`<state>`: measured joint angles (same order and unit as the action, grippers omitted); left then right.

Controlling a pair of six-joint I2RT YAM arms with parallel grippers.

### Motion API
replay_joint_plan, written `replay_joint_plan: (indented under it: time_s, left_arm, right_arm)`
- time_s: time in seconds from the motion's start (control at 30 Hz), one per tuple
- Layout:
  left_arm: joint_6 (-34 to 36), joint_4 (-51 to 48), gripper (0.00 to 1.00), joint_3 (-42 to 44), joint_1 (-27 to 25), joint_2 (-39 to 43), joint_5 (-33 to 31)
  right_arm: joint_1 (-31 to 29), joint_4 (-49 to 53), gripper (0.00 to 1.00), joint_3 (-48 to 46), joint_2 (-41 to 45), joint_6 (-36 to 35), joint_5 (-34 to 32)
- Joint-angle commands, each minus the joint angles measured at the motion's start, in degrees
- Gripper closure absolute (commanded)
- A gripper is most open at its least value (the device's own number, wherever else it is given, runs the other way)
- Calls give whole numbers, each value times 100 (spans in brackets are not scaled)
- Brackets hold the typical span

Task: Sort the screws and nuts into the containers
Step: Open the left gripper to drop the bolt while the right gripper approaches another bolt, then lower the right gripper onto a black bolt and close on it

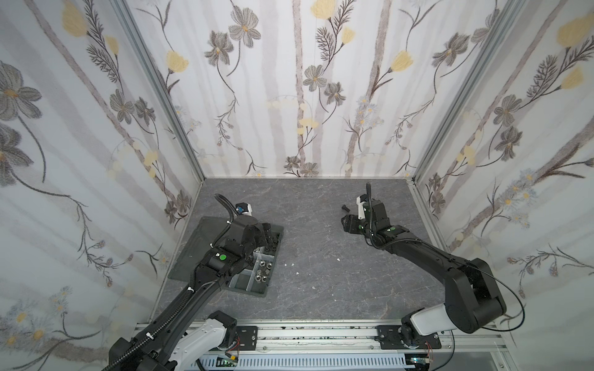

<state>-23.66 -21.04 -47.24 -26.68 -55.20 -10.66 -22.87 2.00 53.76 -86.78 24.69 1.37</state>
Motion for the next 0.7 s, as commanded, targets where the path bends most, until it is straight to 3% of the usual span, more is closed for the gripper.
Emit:
replay_joint_plan:
  time_s: [0.0, 0.33, 0.67]
  left_arm:
    - [427, 222, 14, -159, 0, 78, 217]
    - [849, 348, 8, 120, 2, 458, 322]
    - [880, 817, 5, 690, 5, 1011, 255]
  right_arm:
    - [240, 44, 30, 226, -423, -93, 152]
    - [672, -262, 22, 1181, -1829, 28, 776]
    - [1033, -135, 21, 2446, -3077, 34, 1422]
